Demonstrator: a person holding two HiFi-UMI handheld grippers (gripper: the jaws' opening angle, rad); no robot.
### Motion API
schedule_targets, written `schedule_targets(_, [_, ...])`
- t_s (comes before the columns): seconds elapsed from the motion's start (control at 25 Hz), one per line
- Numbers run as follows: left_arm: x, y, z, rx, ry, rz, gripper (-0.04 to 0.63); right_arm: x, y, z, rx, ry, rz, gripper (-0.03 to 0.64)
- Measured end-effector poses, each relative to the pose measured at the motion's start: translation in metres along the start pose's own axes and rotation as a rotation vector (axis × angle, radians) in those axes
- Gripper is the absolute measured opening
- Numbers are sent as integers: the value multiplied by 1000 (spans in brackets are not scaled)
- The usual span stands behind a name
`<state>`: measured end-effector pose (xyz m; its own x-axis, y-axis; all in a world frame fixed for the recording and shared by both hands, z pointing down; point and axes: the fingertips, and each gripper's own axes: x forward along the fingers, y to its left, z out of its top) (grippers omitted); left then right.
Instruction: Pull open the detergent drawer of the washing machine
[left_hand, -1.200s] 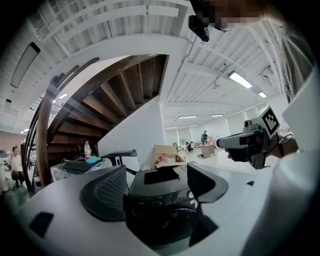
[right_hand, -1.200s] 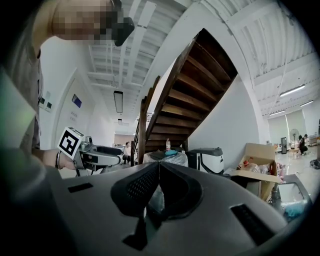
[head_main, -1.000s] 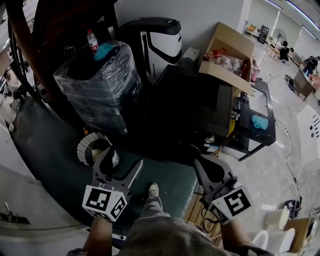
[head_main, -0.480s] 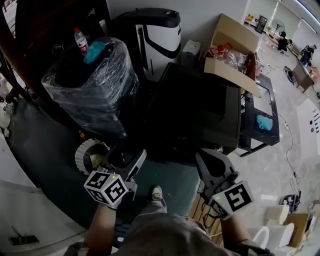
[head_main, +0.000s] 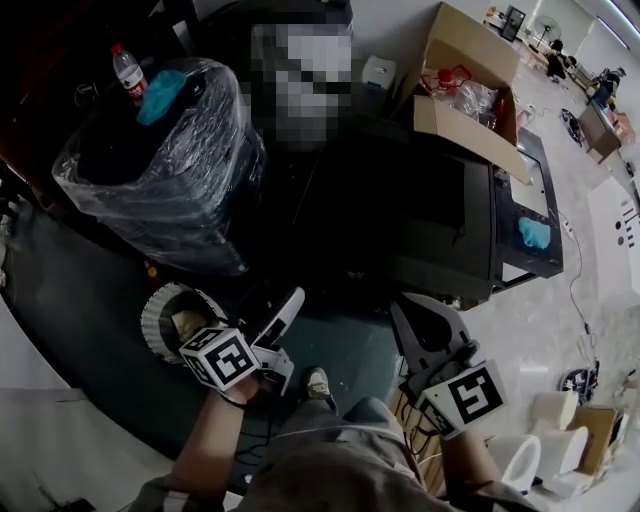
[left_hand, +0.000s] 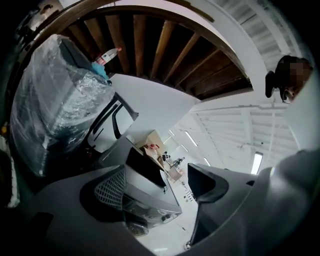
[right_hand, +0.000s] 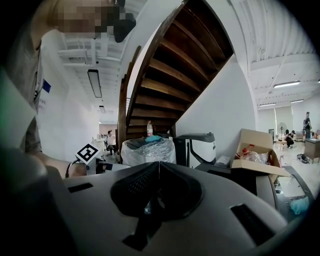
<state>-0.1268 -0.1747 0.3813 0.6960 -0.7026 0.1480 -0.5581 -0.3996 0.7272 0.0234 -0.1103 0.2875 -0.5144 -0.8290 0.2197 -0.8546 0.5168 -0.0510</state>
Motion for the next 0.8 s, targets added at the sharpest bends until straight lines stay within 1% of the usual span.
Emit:
schedule_targets(0.28, [36, 48, -30, -103, 28, -12, 394, 30, -15, -37, 30, 59, -17, 31])
schedule_targets(0.52, [58, 82, -63, -233, 25, -13, 397, 49, -24, -65, 40, 81, 15, 31])
schedule_targets(0.72, [78, 109, -93, -264, 35, 9, 397, 63, -34, -82, 36, 84, 52, 31])
schedule_targets(0.8, [86, 117, -105, -284, 33, 20, 412, 66, -40, -89, 37, 84, 62, 31])
